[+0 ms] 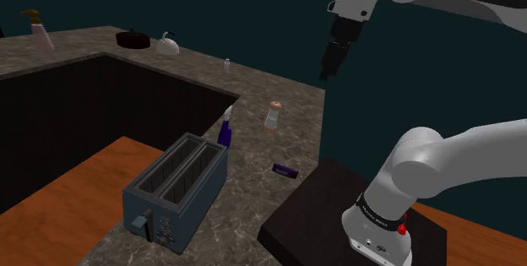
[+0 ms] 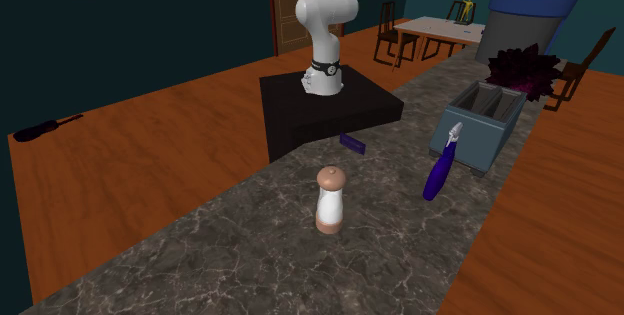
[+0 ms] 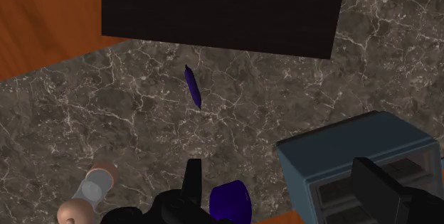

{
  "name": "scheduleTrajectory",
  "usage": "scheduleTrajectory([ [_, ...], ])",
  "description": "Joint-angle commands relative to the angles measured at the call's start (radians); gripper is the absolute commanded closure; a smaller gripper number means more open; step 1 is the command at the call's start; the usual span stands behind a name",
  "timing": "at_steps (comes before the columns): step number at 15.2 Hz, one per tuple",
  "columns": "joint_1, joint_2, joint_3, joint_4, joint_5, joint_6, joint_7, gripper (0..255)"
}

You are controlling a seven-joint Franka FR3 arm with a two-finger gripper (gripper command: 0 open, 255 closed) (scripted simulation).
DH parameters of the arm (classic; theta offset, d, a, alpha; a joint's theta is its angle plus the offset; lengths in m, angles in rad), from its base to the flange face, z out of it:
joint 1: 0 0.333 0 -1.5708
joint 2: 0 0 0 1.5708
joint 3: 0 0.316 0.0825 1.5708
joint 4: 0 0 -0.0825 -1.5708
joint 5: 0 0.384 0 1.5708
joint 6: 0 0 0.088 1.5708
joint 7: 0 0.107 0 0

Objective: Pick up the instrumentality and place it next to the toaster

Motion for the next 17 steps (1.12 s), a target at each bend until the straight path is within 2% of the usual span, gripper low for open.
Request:
scheduleTrajectory([
  [1,0.0,0.0,0.0,0.0,0.0,0.0,0.0,0],
  [9,-0.031,0.185,-0.072,-0.05,-0.063,0.247,-0.087,0],
  [17,-0.053,0.434,-0.144,-0.012,-0.093,0.474,-0.168,0],
])
